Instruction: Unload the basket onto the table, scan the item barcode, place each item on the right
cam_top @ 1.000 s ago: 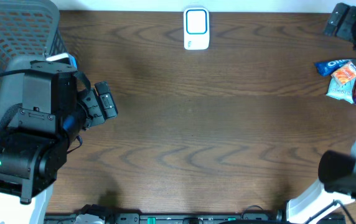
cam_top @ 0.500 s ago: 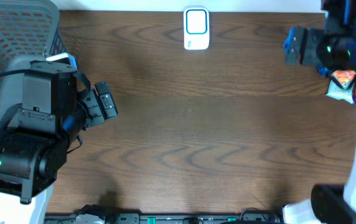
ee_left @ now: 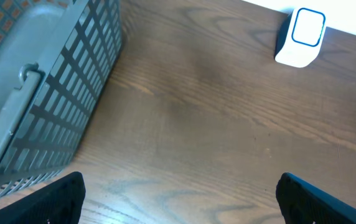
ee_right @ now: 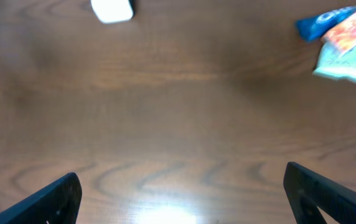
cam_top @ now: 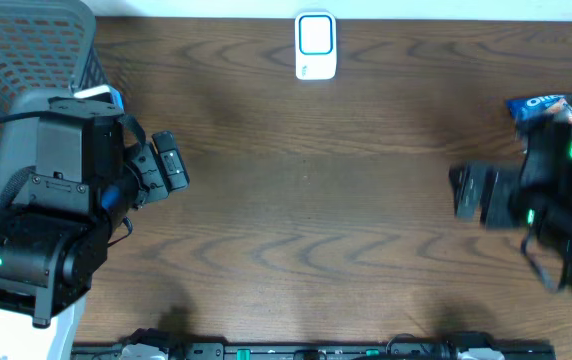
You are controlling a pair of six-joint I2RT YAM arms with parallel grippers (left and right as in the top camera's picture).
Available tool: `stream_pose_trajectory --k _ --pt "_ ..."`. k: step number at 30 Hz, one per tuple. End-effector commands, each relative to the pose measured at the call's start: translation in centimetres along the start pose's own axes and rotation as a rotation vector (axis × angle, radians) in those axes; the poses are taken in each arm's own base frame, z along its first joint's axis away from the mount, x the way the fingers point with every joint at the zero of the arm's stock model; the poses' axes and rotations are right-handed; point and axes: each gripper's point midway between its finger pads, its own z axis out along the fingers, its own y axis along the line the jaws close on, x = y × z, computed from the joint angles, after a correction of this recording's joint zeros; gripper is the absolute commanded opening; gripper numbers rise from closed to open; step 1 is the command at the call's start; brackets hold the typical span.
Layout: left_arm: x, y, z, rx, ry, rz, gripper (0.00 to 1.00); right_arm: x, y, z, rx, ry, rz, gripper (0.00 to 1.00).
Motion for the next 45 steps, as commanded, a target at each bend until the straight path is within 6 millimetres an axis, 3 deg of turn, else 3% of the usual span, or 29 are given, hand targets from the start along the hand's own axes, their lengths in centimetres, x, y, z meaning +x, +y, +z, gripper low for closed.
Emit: stream_pose_trajectory --k 1,5,11,15,19,22,26,33,36,41,45 --pt "-0.2 0.3 -0.1 -0.013 -0.01 0.008 0.98 4.2 0.1 -0.1 -0.03 0.041 0.039 0.99" --pt "-0.2 0.3 -0.1 -0.013 -0.01 0.008 0.98 8.6 -0.4 -0.5 -0.015 0.134 0.05 0.99" --pt "-0.2 0.3 -0.1 -0.013 -0.01 0.008 0.98 12.5 -0.8 -1.4 0.006 0.28 0.067 0.99" --pt "-0.2 0.3 -0.1 -0.013 -0.01 0.008 0.98 12.4 -1.2 -1.4 0.027 0.273 0.057 0.99" --pt "-0.2 0.3 -0.1 -0.013 -0.01 0.008 0.98 10.5 -1.0 -0.9 0.015 0.194 0.048 0.99" --pt "-0.2 0.3 -0.1 -0.013 -0.01 0.008 0.98 8.6 -0.5 0.2 -0.022 0.094 -0.023 0.99" --pt "-0.2 0.3 -0.1 -0.013 -0.01 0.008 0.98 8.0 0.5 2.0 -0.085 -0.026 -0.127 0.99" --pt "-0.2 0.3 -0.1 -0.013 -0.01 0.008 0.98 8.1 1.8 5.6 -0.159 -0.239 -0.246 0.99" --pt "-0.2 0.3 -0.1 -0.013 -0.01 0.008 0.98 10.2 2.3 6.8 -0.192 -0.241 -0.292 0.99" --pt "-0.2 0.3 -0.1 -0.013 -0.01 0.008 0.98 12.2 1.1 7.9 -0.152 -0.226 -0.284 0.99" --pt "-0.2 0.3 -0.1 -0.013 -0.01 0.008 0.98 11.3 0.2 7.9 -0.102 -0.339 -0.276 0.99"
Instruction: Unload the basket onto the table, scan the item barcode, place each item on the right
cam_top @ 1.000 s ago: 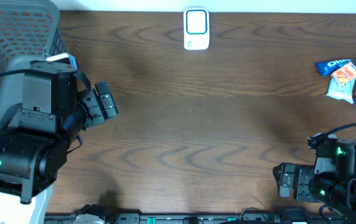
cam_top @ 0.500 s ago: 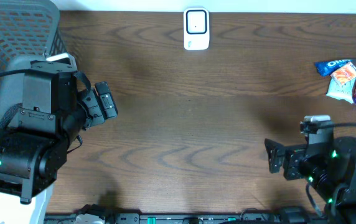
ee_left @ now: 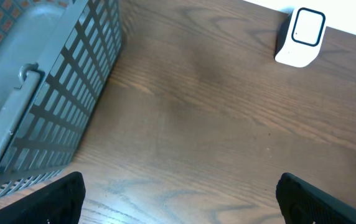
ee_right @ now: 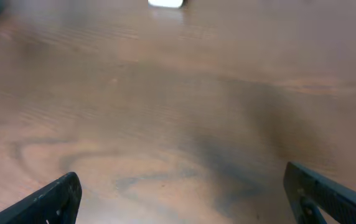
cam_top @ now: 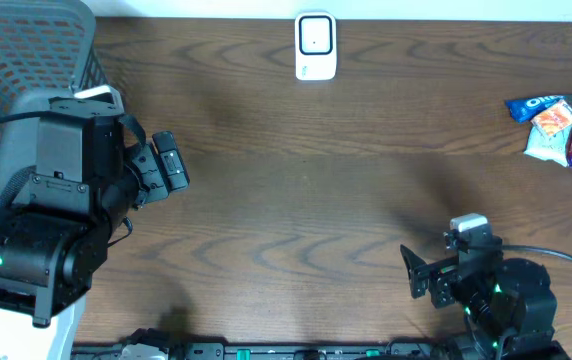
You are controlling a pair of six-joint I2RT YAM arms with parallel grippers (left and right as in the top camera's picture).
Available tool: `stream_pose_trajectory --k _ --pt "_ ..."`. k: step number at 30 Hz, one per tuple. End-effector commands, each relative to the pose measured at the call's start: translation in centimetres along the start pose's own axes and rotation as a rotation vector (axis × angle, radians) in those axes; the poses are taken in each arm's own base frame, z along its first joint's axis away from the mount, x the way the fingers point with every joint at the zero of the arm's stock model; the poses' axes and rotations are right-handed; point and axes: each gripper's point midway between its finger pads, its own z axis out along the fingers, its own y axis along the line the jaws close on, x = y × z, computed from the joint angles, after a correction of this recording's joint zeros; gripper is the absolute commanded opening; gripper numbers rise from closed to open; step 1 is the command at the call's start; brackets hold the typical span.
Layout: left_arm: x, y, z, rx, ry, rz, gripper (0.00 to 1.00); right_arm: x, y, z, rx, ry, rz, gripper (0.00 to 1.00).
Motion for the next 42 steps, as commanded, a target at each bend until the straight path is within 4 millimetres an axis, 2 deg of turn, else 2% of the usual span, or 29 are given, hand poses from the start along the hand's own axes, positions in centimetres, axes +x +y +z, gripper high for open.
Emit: stream_pose_trajectory --k 1,5,8,16,21,27,34,36,42 --pt "-0.2 0.3 -0.1 -0.013 -0.009 0.008 0.98 -0.6 -1.2 -0.2 0.074 -0.106 -0.023 0.99" --pt "-0.2 0.3 -0.1 -0.013 -0.009 0.008 0.98 -1.7 -1.4 0.2 0.082 -0.245 -0.035 0.99" --pt "-0.2 0.3 -0.1 -0.013 -0.009 0.008 0.98 -2.2 -1.5 1.3 0.084 -0.332 -0.055 0.99" --pt "-0.2 0.3 -0.1 -0.013 -0.009 0.008 0.98 -1.9 -1.8 3.9 0.067 -0.453 -0.077 0.99" --pt "-0.2 0.3 -0.1 -0.013 -0.009 0.008 0.98 -1.6 -2.2 4.5 0.083 -0.523 -0.083 0.99" --pt "-0.2 0.3 -0.1 -0.013 -0.009 0.008 0.98 -0.8 -3.4 5.2 0.126 -0.52 -0.063 0.99" --pt "-0.2 0.3 -0.1 -0.013 -0.009 0.008 0.98 -0.6 -5.0 5.0 0.2 -0.511 -0.042 0.99" --pt "-0.2 0.3 -0.1 -0.013 -0.009 0.008 0.98 0.1 -5.3 5.3 0.208 -0.483 -0.026 0.99" --pt "-0.2 0.3 -0.1 -0.013 -0.009 0.008 0.98 0.1 -5.5 5.2 0.206 -0.486 0.01 0.99"
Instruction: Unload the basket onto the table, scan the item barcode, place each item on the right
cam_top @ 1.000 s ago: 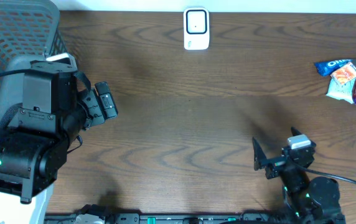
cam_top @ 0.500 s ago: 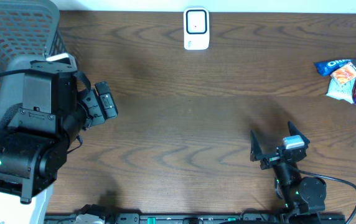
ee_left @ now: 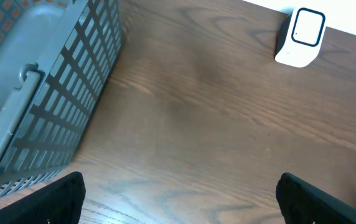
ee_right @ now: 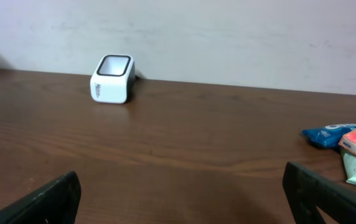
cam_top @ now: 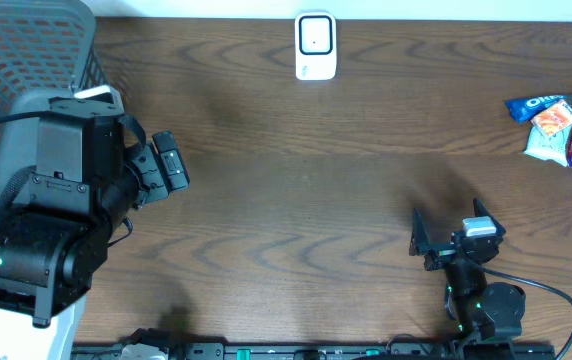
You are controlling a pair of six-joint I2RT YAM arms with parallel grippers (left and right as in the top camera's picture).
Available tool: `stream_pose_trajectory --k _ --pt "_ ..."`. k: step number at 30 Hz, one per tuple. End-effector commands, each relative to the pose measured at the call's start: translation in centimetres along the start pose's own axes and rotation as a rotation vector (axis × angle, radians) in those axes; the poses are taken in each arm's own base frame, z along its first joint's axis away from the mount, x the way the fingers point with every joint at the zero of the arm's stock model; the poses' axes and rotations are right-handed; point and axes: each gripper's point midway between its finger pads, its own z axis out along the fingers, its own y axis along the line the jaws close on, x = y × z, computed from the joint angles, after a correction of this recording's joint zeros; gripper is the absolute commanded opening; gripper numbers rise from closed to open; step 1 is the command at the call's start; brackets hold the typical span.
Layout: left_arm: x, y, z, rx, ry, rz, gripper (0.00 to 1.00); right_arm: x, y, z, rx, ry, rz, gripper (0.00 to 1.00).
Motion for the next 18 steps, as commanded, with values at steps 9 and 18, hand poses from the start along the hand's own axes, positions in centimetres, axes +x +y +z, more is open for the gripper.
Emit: stream_pose_trajectory --k 9,18 --pt "-0.22 0.31 -0.11 -0.013 -0.01 0.008 0.98 0.21 -0.9 -0.05 0.039 0.003 0.059 0.99" --pt "-0.22 0.31 -0.11 -0.013 -0.01 0.008 0.98 0.15 -0.87 -0.04 0.038 0.0 0.059 0.99"
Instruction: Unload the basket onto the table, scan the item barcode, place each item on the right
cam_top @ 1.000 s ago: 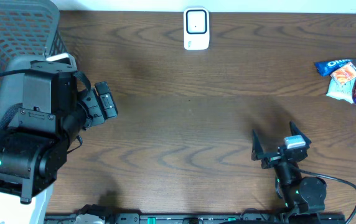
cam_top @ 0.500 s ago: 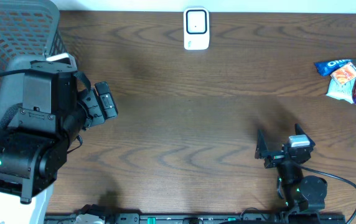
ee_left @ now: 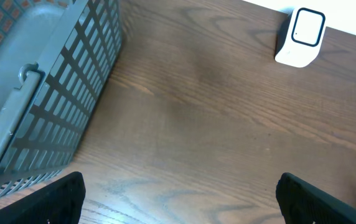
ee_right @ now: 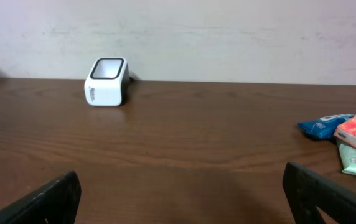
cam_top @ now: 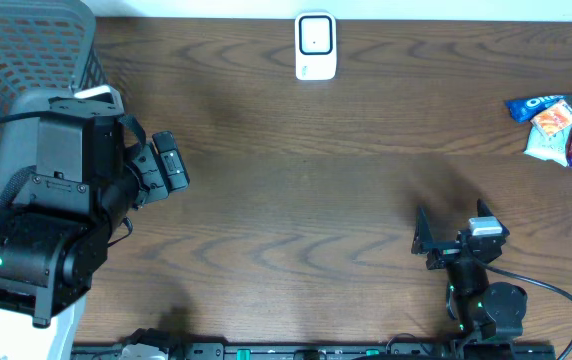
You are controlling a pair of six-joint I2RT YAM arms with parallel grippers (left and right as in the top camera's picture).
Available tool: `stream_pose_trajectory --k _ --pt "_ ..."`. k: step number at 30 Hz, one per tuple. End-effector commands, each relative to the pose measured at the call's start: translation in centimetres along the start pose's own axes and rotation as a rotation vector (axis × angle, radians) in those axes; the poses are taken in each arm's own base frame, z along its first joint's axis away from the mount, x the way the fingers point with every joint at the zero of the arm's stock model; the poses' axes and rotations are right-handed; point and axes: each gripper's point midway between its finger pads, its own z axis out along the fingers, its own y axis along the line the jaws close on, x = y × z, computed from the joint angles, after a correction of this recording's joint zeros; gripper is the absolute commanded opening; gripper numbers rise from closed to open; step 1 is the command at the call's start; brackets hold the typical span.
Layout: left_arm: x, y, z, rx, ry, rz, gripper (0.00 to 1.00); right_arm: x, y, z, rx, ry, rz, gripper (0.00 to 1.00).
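The white barcode scanner point(cam_top: 315, 46) stands at the table's far edge, also seen in the left wrist view point(ee_left: 300, 36) and the right wrist view point(ee_right: 106, 81). A small heap of snack packets point(cam_top: 561, 125) lies at the far right, a blue Oreo packet point(ee_right: 324, 125) among them. My right gripper point(cam_top: 453, 228) sits low near the front edge, open and empty point(ee_right: 181, 199), facing the back wall. My left gripper point(cam_top: 173, 163) hangs open and empty point(ee_left: 178, 199) beside the basket.
A grey mesh basket point(cam_top: 26, 50) fills the far left corner, its wall point(ee_left: 72, 93) close to my left gripper. The dark wood table point(cam_top: 296, 200) stretches between the scanner and both grippers. A pale wall rises behind the table.
My right gripper has shifted very slightly, so the scanner sits a touch lower and further left in its view. The left arm has not moved. Both grippers stay open.
My right arm was at the right side near the snack packets, open and looking down. Then it was low at the front right of the table. Later it faced the back wall from the front edge, where it still is, empty. My left arm stayed put.
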Motion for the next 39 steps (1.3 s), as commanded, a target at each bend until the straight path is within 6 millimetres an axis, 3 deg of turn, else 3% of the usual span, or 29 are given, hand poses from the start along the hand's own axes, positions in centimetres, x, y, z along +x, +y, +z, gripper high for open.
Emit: stream_pose_trajectory --k 1,24,32,39 --pt "-0.2 0.3 -0.1 -0.012 -0.01 0.008 0.98 0.1 -0.2 0.0 0.009 -0.002 0.014 0.99" --pt "0.0 0.6 -0.1 -0.028 -0.004 0.022 0.98 0.1 -0.2 0.0 0.009 -0.002 0.014 0.99" --pt "3.2 1.6 0.4 -0.027 0.036 0.044 0.98 0.1 -0.2 0.0 0.009 -0.002 0.014 0.99" --pt "6.4 1.6 3.2 0.095 -0.067 0.148 0.98 0.1 -0.2 0.0 0.009 -0.002 0.014 0.99"
